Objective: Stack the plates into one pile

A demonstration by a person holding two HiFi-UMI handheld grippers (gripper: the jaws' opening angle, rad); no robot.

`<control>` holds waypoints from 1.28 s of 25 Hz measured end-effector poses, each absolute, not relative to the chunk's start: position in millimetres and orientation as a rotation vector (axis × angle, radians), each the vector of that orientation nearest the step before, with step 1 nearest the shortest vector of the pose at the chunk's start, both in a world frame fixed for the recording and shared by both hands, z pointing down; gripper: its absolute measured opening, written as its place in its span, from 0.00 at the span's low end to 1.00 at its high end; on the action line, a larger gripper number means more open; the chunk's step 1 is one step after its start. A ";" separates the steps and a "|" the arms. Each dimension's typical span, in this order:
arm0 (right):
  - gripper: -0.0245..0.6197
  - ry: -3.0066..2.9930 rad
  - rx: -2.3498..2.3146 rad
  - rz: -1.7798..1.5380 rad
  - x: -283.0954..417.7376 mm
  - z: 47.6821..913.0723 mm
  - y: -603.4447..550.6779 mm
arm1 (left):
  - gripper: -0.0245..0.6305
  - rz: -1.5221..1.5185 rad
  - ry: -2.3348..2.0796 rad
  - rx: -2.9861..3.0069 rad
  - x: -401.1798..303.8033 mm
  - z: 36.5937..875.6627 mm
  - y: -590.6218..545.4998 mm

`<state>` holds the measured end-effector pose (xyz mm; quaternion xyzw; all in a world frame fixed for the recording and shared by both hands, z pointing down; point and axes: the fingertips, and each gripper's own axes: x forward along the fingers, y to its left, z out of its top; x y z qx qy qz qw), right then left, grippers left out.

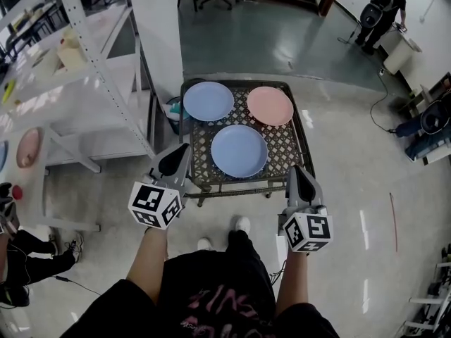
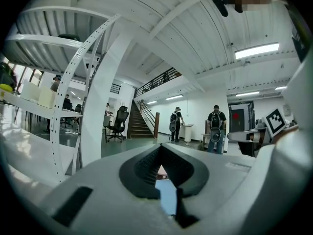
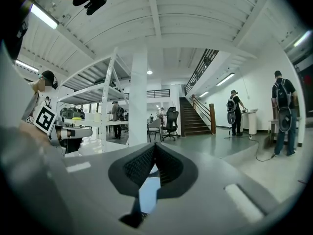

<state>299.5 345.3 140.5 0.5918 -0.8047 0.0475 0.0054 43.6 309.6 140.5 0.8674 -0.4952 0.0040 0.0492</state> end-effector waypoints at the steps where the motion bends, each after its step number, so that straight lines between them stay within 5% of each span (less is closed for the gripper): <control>1: 0.06 -2.515 1.854 0.153 300.2 142.9 344.4 | 0.04 0.015 -1.504 2.640 44.5 142.9 308.0; 32: 0.06 -2.519 1.654 0.478 361.2 247.6 162.3 | 0.04 0.252 -1.585 2.399 99.3 236.4 163.0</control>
